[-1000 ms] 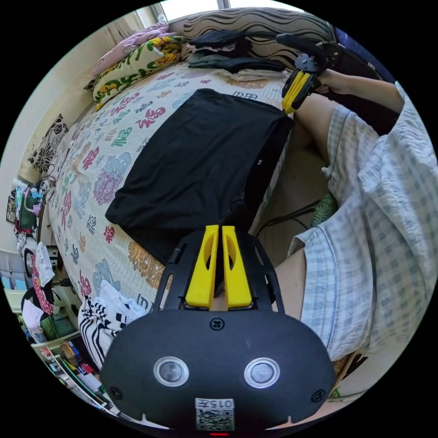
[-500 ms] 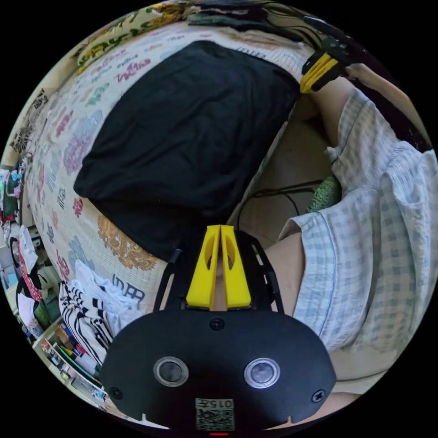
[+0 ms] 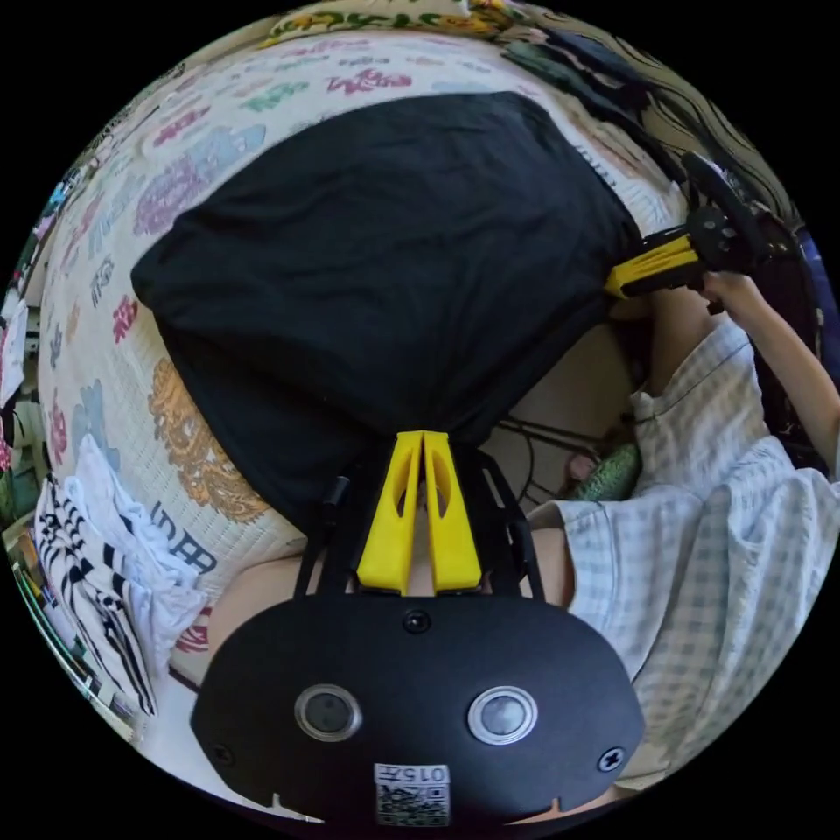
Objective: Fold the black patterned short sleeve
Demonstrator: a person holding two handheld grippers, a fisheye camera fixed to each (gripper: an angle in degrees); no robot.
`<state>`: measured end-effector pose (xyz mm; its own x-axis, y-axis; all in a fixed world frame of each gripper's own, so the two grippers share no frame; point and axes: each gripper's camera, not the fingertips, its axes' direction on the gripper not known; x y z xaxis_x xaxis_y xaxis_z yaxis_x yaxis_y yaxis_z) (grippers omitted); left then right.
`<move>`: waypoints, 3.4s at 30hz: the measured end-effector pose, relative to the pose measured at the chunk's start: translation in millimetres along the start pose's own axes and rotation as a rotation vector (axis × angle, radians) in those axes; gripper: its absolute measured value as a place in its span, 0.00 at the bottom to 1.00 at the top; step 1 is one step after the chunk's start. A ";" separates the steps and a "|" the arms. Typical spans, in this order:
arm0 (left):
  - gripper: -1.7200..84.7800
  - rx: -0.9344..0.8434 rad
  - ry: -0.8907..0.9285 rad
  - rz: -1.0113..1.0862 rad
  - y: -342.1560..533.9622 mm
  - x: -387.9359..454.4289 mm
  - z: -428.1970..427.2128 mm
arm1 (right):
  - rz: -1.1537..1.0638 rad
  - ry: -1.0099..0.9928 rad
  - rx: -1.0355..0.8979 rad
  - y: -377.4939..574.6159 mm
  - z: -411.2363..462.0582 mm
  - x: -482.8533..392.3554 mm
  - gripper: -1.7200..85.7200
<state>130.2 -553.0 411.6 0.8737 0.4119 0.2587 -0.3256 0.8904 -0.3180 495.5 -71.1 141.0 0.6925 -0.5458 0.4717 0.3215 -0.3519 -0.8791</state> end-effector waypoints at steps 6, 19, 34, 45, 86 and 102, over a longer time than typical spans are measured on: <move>0.02 0.043 0.150 -0.180 33.5 -79.8 -44.0 | 0.135 -0.210 0.148 20.9 -41.3 72.2 0.02; 0.09 0.543 0.370 -0.781 58.8 -325.9 -119.3 | 0.601 -0.414 0.511 -56.6 -86.4 285.8 0.11; 0.02 0.646 0.516 -0.889 120.4 -402.3 -110.1 | 0.622 -0.431 0.505 -124.2 -24.2 319.1 0.02; 0.12 0.432 0.240 -0.732 225.8 -287.7 -180.7 | 0.243 -0.202 0.484 -212.1 -30.4 217.1 0.07; 0.01 0.407 0.311 -0.727 246.5 -209.3 -131.3 | -0.324 0.006 0.131 -673.2 136.6 -72.2 0.01; 0.01 0.518 0.228 -0.259 207.1 16.5 -145.7 | -0.272 -0.310 0.323 -528.3 32.8 93.0 0.02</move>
<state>129.8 -390.0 217.1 0.9844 0.1690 0.0484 -0.1756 0.9577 0.2281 411.2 89.0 647.1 0.6991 -0.1998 0.6866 0.6652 -0.1705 -0.7269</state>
